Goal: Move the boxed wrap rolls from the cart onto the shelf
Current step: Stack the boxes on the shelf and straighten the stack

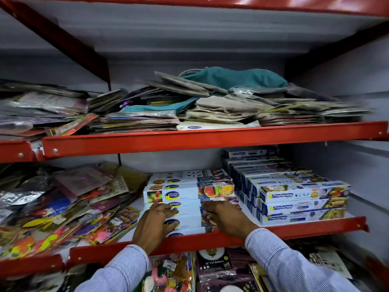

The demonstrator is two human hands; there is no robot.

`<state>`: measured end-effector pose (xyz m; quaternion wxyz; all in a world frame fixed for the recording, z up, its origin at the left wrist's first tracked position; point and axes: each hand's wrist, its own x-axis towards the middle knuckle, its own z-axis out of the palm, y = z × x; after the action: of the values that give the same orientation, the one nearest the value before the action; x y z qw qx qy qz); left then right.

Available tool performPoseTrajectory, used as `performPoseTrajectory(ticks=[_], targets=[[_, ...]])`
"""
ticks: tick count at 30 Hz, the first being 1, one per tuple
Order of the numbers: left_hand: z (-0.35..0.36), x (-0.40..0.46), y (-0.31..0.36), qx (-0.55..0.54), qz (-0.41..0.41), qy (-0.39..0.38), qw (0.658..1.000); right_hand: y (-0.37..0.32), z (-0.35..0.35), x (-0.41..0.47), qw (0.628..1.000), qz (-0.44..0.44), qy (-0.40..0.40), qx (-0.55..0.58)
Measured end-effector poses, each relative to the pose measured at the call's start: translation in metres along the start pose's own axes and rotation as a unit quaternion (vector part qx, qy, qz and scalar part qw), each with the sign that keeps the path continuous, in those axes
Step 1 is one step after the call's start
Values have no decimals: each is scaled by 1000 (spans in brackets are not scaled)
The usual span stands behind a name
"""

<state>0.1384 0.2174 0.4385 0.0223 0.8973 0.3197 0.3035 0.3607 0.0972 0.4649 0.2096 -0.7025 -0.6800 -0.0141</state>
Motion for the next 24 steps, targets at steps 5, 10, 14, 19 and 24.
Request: performPoseTrajectory(ticks=[5, 10, 14, 19, 24], targets=[[-2, 0, 3, 41, -9, -8, 999, 2, 0, 2, 1000, 0, -21, -3], [-2, 1, 6, 55, -11, -18, 998, 6, 4, 3, 999, -5, -18, -34], [-4, -8, 15, 109, -7, -21, 994, -1, 3, -4, 996, -13, -7, -88], [-5, -56, 40, 96, 23, 36, 994, -21, 17, -44, 995, -7, 33, -98], [13, -134, 53, 64, 29, 22, 997, -41, 53, -112, 996, 14, 65, -57]])
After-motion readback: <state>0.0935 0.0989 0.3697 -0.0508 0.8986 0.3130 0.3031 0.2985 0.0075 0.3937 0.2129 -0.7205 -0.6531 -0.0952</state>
